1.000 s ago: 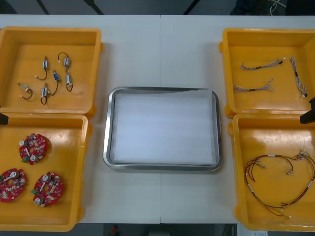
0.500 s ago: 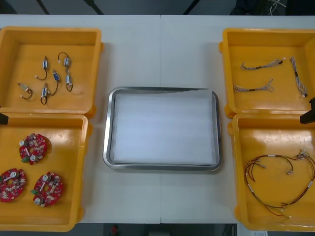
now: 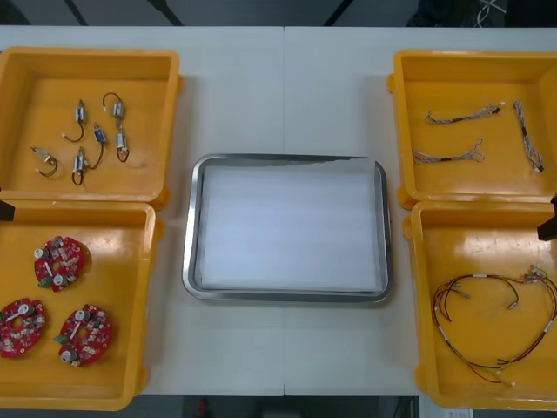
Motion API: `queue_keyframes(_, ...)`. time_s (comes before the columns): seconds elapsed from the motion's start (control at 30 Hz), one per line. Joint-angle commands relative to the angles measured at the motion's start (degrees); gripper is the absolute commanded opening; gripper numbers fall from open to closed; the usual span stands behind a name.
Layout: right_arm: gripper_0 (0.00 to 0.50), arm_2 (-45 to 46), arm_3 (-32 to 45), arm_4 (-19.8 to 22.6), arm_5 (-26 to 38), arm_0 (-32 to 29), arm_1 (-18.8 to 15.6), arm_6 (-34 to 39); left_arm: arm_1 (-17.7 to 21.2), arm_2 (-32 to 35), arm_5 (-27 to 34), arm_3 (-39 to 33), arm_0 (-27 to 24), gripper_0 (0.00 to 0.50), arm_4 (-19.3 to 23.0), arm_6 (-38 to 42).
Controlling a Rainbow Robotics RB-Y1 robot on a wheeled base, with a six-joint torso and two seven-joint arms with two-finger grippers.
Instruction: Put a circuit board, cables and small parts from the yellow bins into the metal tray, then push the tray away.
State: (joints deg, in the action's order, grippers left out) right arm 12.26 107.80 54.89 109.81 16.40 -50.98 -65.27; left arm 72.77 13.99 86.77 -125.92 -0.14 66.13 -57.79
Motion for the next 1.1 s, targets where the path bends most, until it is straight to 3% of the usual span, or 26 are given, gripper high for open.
queue_keyframes(0.03,0.5,-0.22,-2.94,1.19,0.19,-0.93,-3.69,5.42,-0.18,-0.9,-0.37,-0.82,2.08,0.5,0.67,0.57)
queue_keyframes(0.2,0.5,0.22,-3.3,1.27,0.19,-2.34,-5.1,13.42,1.76,1.04,-0.2,-0.64,2.25,0.5,4.18,0.4)
queue_keyframes(0.5,0.5,3.03,-2.94,1.63,0.19,-6.73,-5.54,23.08,1.67,2.97,-3.8,-0.55,7.17,0.5,3.48,-1.27)
queue_keyframes(0.83,0.5,4.44,4.88,-0.04,-9.0,-17.1,-5.27,29.59,1.67,5.61,-4.59,-0.11,13.24,0.5,1.02,-2.15)
queue_keyframes(1.1,0.5,4.44,6.64,-0.75,-17.79,-24.13,-4.39,29.41,1.32,5.52,-5.21,2.17,13.68,0.5,1.19,-2.33)
